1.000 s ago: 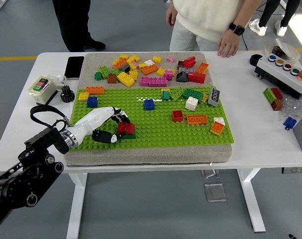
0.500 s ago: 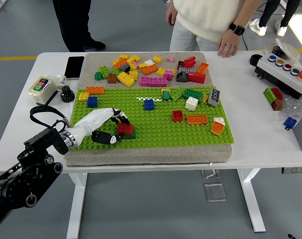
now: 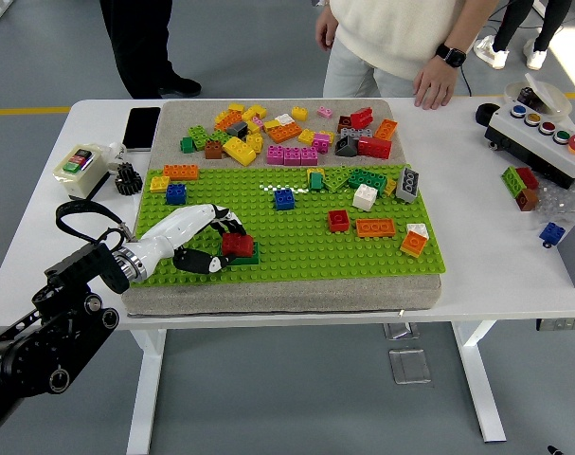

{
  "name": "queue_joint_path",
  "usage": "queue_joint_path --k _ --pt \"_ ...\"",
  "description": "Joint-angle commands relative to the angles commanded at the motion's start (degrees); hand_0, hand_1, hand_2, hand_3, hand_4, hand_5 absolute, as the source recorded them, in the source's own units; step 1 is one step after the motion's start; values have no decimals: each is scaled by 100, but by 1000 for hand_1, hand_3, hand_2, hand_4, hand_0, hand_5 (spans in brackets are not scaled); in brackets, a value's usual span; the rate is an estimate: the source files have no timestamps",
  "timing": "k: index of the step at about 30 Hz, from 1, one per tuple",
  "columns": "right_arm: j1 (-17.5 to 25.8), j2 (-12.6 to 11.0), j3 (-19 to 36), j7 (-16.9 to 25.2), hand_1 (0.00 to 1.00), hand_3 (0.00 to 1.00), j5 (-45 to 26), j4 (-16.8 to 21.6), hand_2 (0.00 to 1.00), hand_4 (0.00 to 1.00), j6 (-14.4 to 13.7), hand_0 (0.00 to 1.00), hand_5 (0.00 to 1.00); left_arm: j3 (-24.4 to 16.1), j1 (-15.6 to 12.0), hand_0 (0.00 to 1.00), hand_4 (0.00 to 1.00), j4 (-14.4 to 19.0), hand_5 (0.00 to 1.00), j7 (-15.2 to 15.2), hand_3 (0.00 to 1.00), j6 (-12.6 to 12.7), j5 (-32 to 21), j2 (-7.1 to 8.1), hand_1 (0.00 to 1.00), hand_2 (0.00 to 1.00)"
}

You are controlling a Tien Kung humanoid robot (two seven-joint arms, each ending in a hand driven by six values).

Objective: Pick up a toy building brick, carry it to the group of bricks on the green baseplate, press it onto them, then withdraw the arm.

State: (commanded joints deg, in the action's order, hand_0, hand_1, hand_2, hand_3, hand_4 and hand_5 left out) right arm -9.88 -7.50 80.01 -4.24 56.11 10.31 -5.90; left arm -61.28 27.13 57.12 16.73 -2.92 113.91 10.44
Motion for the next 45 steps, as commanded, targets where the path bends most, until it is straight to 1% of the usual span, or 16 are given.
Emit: queue_joint_path --k 2,7,8,20,21,26,27,32,33,44,45 --pt "1 -2 3 0 681 668 -2 0 730 926 4 760 500 -7 1 610 622 -3 2 4 554 -8 1 -1 590 591" --pt "-5 -5 8 -1 681 668 -8 0 730 926 8 760 500 -22 6 610 622 -7 2 11 554 -27 17 6 590 591" --pt "-5 -5 9 -2 681 667 -8 0 730 926 8 760 501 -25 6 611 648 -7 2 13 554 -30 18 8 591 590" --pt "-2 -3 22 0 681 668 -6 0 729 926 11 761 504 -52 -2 612 662 -9 2 31 553 -75 36 19 591 590" --pt "-2 -4 22 0 680 667 -5 0 729 927 12 759 504 -52 -2 617 684 -10 2 32 552 -78 37 17 594 588" --pt "0 -5 29 -3 680 667 -9 0 729 927 18 759 504 -62 0 617 684 -11 2 41 552 -103 38 13 594 588" --pt "-1 -6 29 -3 680 666 -10 0 729 927 18 759 505 -64 2 623 742 -10 21 42 556 -106 38 13 602 592" --pt "-7 -7 33 0 680 666 -13 0 729 927 16 759 505 -70 4 623 742 -24 21 45 556 -114 40 6 602 592" --pt "-8 -7 35 0 681 665 -12 0 729 928 16 760 506 -71 4 626 771 -29 35 44 557 -111 42 4 606 596" --pt "2 -3 23 4 681 665 -21 0 728 927 16 760 505 -84 10 626 776 -64 38 39 557 -98 35 -4 607 595" --pt "2 -3 20 3 681 665 -24 0 728 927 15 760 506 -83 12 629 788 -67 40 39 560 -94 31 -6 609 598"
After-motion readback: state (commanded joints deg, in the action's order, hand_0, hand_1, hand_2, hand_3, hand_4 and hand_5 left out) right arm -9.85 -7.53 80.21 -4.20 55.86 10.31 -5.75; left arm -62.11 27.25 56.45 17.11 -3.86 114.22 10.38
